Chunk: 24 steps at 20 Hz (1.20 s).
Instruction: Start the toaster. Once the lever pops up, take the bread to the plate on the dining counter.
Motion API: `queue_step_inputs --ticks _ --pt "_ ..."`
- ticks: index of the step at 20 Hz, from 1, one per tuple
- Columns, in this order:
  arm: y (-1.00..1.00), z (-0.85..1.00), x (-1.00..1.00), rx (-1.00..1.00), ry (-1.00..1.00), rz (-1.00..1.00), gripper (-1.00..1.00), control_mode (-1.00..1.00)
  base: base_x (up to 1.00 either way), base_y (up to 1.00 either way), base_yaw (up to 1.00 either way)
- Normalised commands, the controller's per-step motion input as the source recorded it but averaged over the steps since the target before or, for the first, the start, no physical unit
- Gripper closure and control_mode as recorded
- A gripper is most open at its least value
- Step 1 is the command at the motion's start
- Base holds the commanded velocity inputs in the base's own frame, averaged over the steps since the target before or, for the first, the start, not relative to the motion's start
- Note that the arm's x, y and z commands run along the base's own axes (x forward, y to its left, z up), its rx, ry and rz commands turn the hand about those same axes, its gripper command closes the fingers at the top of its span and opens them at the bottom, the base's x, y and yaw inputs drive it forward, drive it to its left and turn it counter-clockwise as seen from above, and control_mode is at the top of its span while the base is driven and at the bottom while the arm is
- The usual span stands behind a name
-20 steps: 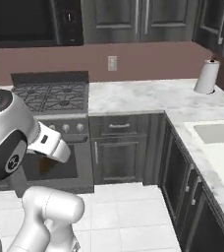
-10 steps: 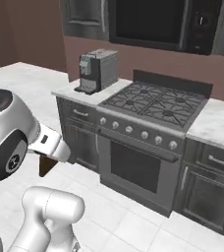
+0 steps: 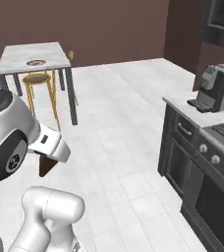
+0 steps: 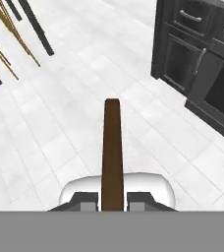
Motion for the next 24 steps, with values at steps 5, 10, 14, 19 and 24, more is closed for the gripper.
queue_step_inputs --ticks 5,10,14,19,24 --pt "0.0 0.0 0.0 0.0 0.0 0.0 1.0 1.0 0.08 0.0 0.96" --pt "0.0 0.0 0.0 0.0 0.0 0.0 1.0 1.0 0.5 -0.02 0.85" --pt "0.0 0.0 0.0 0.0 0.0 0.0 1.0 1.0 0.97 -0.29 0.51" --pt "0.0 0.0 0.0 0.0 0.0 0.0 1.0 1.0 1.0 -0.53 0.17" --pt "0.0 0.0 0.0 0.0 0.0 0.0 1.0 1.0 1.0 -0.65 0.04"
